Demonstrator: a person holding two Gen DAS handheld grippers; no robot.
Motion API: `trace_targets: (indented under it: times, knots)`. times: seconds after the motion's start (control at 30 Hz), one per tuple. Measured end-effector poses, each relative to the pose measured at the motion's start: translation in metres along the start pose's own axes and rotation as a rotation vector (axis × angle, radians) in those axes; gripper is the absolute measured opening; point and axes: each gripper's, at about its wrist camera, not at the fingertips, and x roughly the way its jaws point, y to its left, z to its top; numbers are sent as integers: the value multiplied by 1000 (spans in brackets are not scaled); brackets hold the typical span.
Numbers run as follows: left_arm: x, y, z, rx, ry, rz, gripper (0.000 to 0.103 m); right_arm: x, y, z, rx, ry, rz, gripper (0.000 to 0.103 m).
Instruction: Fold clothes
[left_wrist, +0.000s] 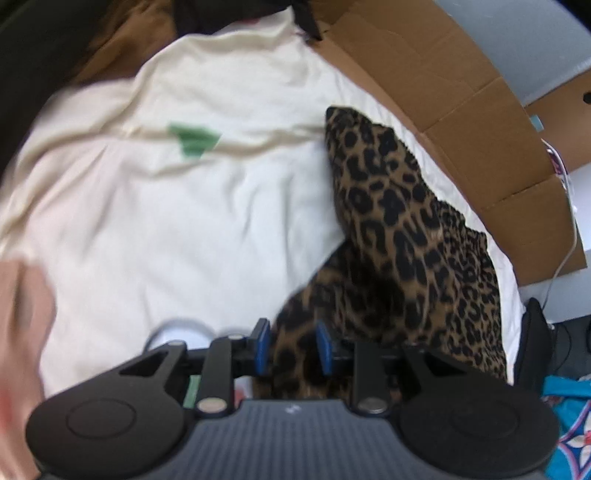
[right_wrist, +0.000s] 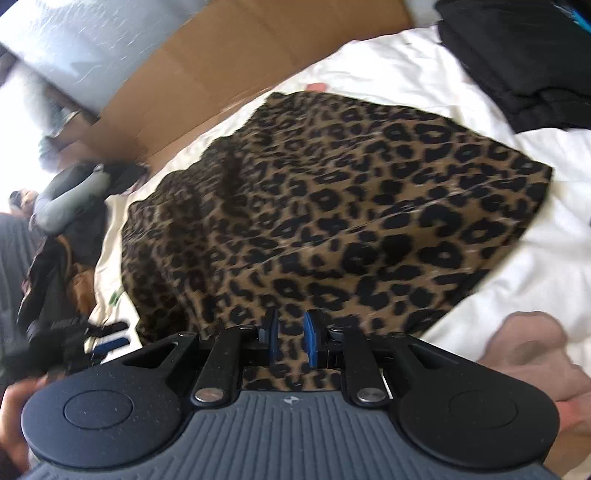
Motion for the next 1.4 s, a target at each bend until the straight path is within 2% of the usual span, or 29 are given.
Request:
trace_targets:
  times: [0.17, 0.23, 0.4, 0.47, 0.6, 0.7, 0.83, 0.9, 0.93, 0.97, 1.03, 1.4]
  knots:
    - [20, -14, 18, 101, 12, 17, 39, 2, 6, -1, -21, 22, 10, 22]
    - [29, -18, 22, 126, 30, 11, 40, 4, 6, -2, -25, 31, 16, 32]
    - [49, -24, 28, 164, 41, 14, 44, 7, 8, -5, -40, 55, 26, 35]
    - [60, -28, 31, 175, 48, 30, 45, 7, 7, -6, -46, 60, 26, 43]
    - [71, -47, 34, 275, 52, 13, 45, 8, 5, -10, -40, 69, 19, 44]
    - [81, -55, 33, 308, 80, 3, 45, 8, 4, -11, -29, 70, 18, 44]
    - [87, -67, 25, 384, 90, 33, 45, 10, 7, -11, -26, 66, 25, 44]
    - [88, -74, 18, 433, 109, 35, 34, 12, 11, -11, -32, 68, 30, 44]
    - [88, -76, 15, 458, 117, 35, 18, 12, 13, -11, -33, 69, 33, 44]
    - [87, -76, 14, 460, 117, 35, 12, 12, 14, -11, -34, 68, 34, 44]
    - [83, -75, 14, 449, 112, 33, 6, 13, 16, -11, -27, 62, 40, 44]
    - [8, -61, 8, 266, -26, 94, 4, 20, 34, -10, -31, 40, 89, 44]
